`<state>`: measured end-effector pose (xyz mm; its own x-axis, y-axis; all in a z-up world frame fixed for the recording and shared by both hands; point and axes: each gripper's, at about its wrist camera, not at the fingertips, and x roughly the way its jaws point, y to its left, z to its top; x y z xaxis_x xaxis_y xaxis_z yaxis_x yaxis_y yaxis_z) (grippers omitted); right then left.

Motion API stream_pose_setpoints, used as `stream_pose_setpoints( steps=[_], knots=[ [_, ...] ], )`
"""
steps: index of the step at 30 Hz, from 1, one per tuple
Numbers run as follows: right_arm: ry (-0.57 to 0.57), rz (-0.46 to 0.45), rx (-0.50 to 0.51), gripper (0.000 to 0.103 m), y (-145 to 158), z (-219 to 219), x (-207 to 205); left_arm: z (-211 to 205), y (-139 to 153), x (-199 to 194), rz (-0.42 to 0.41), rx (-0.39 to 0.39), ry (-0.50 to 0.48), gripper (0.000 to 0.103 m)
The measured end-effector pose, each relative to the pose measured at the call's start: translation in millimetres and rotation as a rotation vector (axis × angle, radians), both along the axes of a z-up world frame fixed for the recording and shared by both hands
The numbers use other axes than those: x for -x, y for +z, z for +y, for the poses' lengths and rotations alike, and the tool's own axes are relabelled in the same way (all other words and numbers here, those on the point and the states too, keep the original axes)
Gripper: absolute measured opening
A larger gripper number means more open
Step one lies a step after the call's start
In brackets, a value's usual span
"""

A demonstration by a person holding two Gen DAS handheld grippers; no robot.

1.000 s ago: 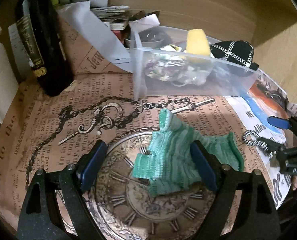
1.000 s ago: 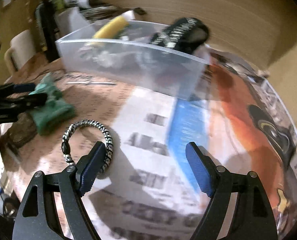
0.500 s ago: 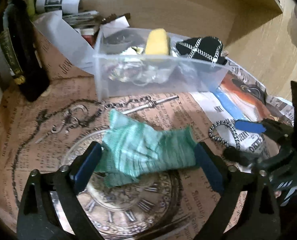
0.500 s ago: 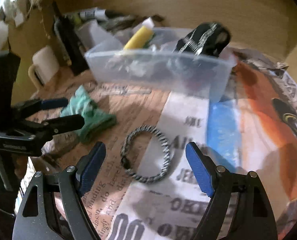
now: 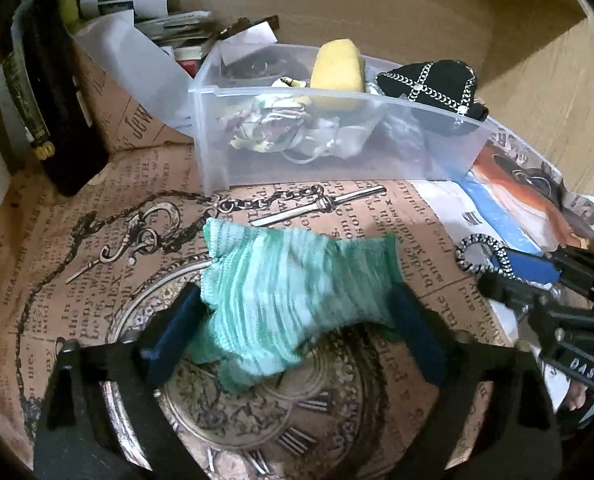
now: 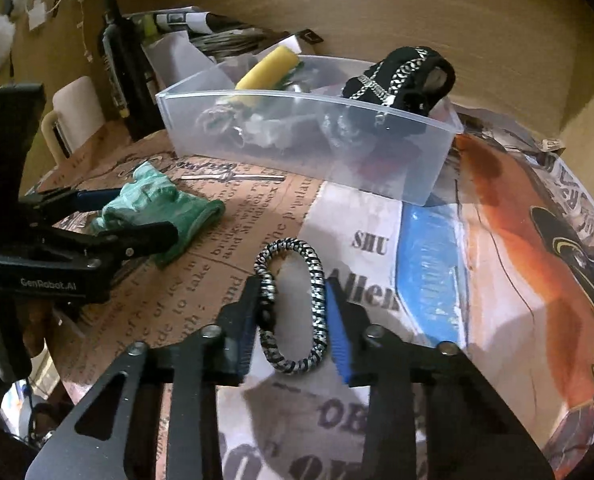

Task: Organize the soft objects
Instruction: 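Grasp the green knit cloth with the left tool while the right tool grasps the braided bracelet, then carry green cloth and bracelet into the clear box and open both tools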

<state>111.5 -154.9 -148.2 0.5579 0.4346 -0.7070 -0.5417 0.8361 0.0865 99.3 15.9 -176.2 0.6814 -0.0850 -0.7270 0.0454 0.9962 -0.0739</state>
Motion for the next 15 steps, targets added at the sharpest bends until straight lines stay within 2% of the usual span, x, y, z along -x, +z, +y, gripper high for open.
stream_pose_setpoints(
  steps=[1,3,5,9,15],
  knots=[
    [-0.001,-0.001,-0.005,0.02,0.5,-2.5,0.8,-0.3,0.8,0.8,-0.003,0.001,-0.003,0.078],
    [-0.001,-0.002,-0.014,0.017,0.6,-3.3,1.3,0.2,3.1,1.3,-0.005,0.013,-0.014,0.05],
    [0.004,-0.002,-0.035,0.015,2.0,-4.5,1.9,2.6,5.8,1.2,0.003,0.037,-0.03,0.038],
    [0.004,-0.017,-0.056,0.015,8.2,-6.6,2.9,6.6,10.1,1.4,-0.002,0.047,-0.033,0.03],
    [-0.009,-0.064,-0.101,0.015,28.2,-11.0,-0.3,14.5,32.7,9.6,-0.067,0.066,-0.026,0.029]
  ],
)
